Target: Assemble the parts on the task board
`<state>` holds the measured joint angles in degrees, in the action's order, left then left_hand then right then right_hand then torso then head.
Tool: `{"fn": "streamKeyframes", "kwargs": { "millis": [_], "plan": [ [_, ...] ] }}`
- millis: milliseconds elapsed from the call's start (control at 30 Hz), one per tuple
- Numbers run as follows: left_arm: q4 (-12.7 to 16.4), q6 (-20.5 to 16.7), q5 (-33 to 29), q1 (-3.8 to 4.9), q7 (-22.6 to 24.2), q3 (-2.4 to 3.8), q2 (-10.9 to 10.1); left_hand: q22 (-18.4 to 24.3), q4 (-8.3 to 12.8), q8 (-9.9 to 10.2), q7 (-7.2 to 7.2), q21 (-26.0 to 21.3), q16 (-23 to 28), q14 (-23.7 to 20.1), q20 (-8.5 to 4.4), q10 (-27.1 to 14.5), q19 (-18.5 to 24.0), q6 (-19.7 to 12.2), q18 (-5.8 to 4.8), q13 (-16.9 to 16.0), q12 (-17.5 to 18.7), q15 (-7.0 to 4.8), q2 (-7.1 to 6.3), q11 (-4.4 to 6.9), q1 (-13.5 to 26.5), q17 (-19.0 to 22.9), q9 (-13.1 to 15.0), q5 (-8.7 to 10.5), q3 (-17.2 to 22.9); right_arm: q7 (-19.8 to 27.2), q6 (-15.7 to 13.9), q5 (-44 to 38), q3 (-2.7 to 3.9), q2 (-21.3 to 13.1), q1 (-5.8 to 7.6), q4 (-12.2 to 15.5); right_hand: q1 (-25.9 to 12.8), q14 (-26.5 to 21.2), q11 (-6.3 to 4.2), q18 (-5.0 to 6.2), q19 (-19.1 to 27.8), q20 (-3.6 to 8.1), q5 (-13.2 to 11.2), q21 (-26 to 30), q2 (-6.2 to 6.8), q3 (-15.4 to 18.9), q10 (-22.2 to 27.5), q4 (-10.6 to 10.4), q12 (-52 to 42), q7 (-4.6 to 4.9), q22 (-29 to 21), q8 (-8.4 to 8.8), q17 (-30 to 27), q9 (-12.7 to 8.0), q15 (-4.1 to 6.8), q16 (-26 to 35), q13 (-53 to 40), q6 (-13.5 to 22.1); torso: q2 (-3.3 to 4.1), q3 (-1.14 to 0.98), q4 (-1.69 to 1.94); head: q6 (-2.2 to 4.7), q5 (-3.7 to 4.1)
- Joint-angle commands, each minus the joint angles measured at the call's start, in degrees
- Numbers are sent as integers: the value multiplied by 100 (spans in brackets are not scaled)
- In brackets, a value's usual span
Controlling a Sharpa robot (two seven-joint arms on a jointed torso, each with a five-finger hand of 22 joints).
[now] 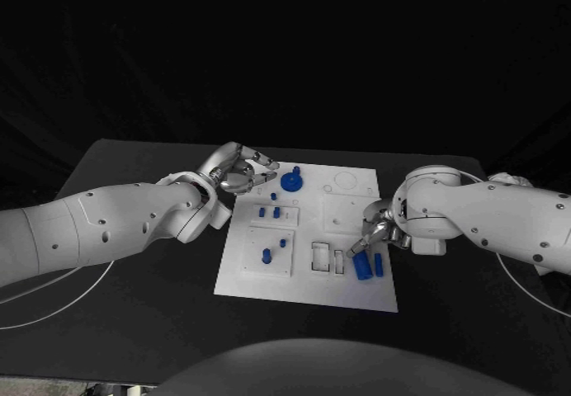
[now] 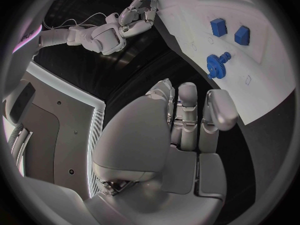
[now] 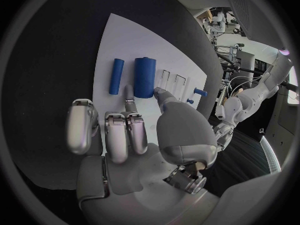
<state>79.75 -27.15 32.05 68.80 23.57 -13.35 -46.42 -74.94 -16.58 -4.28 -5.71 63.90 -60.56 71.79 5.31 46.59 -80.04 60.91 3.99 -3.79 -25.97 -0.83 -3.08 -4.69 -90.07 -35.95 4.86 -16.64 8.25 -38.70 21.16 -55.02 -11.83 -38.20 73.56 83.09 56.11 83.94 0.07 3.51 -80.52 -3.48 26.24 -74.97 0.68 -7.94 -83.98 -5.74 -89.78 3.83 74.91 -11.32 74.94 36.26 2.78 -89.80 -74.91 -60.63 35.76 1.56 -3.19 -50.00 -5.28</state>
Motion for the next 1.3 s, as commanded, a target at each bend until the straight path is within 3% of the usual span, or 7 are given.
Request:
{"fn": "streamKeyframes", "kwargs": {
  "millis": [33, 167, 333, 800, 900, 967, 1300],
  "plan": [
    [8, 102, 34, 1, -13, 4, 18, -813, 2, -26, -12, -22, -18, -36, 12, 33, 21, 38, 110, 1, -23, 19, 8, -27, -40, 4, 8, -44, 47, -21, -55, 73, -14, -17, -24, -19, 158, 606, -82, 43, 3, 43, 342, 31, -75, -120, -602, 136, -22, -82, 981, -107, 1506, 188, 69, -20, -1509, 3, 2, -2, 1, 0, -11],
    [6, 103, 38, 0, -22, 4, 17, -814, 2, -25, -16, -23, -17, -41, 15, 29, 20, 36, 110, 2, -24, 22, 7, -31, -53, 12, 8, -73, 54, 8, -183, 301, -14, -48, -25, -36, 100, 606, -138, 50, 8, 99, 825, 77, -48, -405, -602, 271, -22, -137, 976, -332, 1506, 662, 111, -20, -1509, 75, -1, -1, 1, 0, -29],
    [-2, 99, 40, 0, -30, 4, 13, -813, 2, -25, -17, -27, -20, -41, 17, 28, 22, 34, 111, 3, -24, 24, 6, -32, -60, 10, 8, -89, 58, 35, -327, 588, -13, -94, -18, -47, -3, 606, -166, 54, 16, 122, 1016, 127, 10, -668, -602, 396, -22, -175, 968, -496, 1506, 1065, 147, -20, -1509, 162, -3, 0, 3, 0, -58],
    [-26, 101, 42, 0, -72, 4, 19, -813, 2, -25, -19, -31, -22, -41, 17, 27, 23, 34, 111, 3, -25, 25, 5, -33, -65, 9, 8, -102, 61, 49, -489, 1562, -9, -204, 174, 25, -133, 606, -172, 66, 38, 131, 965, 188, 33, -762, -602, 399, -22, -177, 952, -548, 1506, 1230, 157, -20, -1509, 199, -4, 10, -9, 0, -99],
    [-35, 102, 42, 0, -76, 4, 30, -813, 2, -25, -19, -31, -22, -41, 17, 27, 23, 34, 111, 3, -25, 25, 5, -33, -65, 9, 8, -102, 61, 48, -500, 1731, -9, -164, 191, 27, -161, 606, -170, 69, 47, 131, 940, 207, 34, -774, -602, 393, -22, -175, 947, -547, 1506, 1250, 156, -20, -1509, 211, -3, 10, -3, 0, -93],
    [-40, 104, 42, 0, -78, 4, 38, -813, 2, -25, -19, -31, -22, -41, 17, 27, 23, 34, 111, 3, -25, 25, 5, -33, -65, 9, 8, -102, 61, 50, -504, 1814, -9, -130, 198, 29, -177, 606, -169, 72, 55, 131, 923, 222, 34, -784, -602, 391, -22, -173, 942, -544, 1506, 1263, 155, -20, -1509, 222, 3, -2, 4, 0, -91],
    [-67, 128, 42, 0, -92, 4, 68, -812, 0, -25, -21, -36, -18, -45, 19, 25, 24, 32, 112, 4, -25, 26, 2, -35, -69, 18, 8, -119, 63, 78, -623, 1999, -9, 90, 200, -86, -259, 606, -147, 91, 111, 119, 710, 324, 27, -854, -602, 394, -22, -148, 915, -506, 1506, 1336, 137, -20, -1509, 302, -2, 1, 4, 0, -114]
  ]
}}
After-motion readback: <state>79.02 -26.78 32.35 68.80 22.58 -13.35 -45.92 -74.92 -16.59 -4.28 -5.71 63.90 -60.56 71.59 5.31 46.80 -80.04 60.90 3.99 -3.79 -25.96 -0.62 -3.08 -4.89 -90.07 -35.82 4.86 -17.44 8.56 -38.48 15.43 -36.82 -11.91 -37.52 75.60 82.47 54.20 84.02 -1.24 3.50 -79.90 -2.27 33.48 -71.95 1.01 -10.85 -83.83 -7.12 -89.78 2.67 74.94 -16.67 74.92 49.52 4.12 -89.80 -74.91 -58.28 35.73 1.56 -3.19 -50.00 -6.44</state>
